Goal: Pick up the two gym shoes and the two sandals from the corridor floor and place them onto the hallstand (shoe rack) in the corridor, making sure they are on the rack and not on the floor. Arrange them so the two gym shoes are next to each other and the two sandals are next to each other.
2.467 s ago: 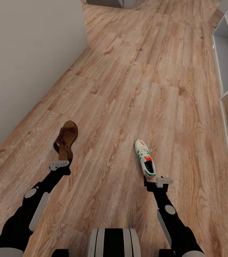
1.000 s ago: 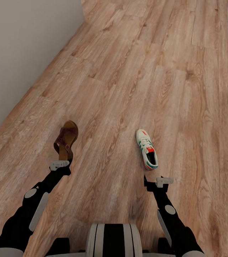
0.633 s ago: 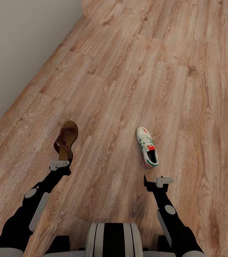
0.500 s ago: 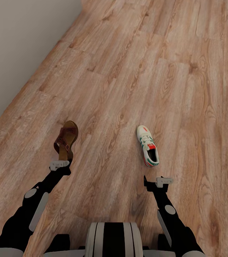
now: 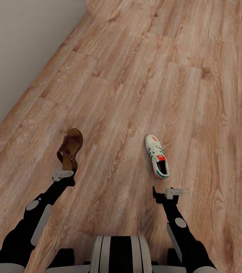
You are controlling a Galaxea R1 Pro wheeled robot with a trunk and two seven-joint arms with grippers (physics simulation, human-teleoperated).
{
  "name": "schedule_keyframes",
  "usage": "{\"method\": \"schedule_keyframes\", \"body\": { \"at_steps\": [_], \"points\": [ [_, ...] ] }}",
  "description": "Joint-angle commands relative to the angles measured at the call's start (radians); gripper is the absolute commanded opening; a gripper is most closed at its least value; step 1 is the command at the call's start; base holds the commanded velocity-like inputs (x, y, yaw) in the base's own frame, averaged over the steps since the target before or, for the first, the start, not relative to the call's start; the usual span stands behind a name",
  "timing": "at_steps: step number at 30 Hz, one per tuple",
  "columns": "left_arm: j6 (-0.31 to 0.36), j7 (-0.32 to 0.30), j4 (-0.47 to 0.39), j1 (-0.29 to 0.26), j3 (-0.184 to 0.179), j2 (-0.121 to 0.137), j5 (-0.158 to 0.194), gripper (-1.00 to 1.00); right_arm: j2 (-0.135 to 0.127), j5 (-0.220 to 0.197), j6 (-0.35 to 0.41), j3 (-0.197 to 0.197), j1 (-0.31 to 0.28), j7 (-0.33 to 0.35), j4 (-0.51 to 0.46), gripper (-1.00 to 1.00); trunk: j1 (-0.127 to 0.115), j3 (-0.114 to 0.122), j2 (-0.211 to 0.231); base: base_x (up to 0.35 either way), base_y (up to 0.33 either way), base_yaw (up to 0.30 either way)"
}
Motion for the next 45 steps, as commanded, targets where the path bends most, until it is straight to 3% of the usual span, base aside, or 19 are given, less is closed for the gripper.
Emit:
{"method": "schedule_keyframes", "body": {
  "at_steps": [1,45],
  "points": [
    [0.008,-0.004,-0.001,0.0,0.001,0.0,0.01,-1.0,0.001,0.008,-0.002,-0.002,0.0,-0.002,0.0,1.0,0.0,0.0,0.0,0.196,0.0,0.0],
    [0.007,-0.004,-0.002,0.0,0.001,0.0,0.009,-1.0,0.001,0.008,-0.002,-0.002,0.0,-0.002,0.0,1.0,0.0,0.0,0.0,0.043,0.0,0.0]
  ]
}}
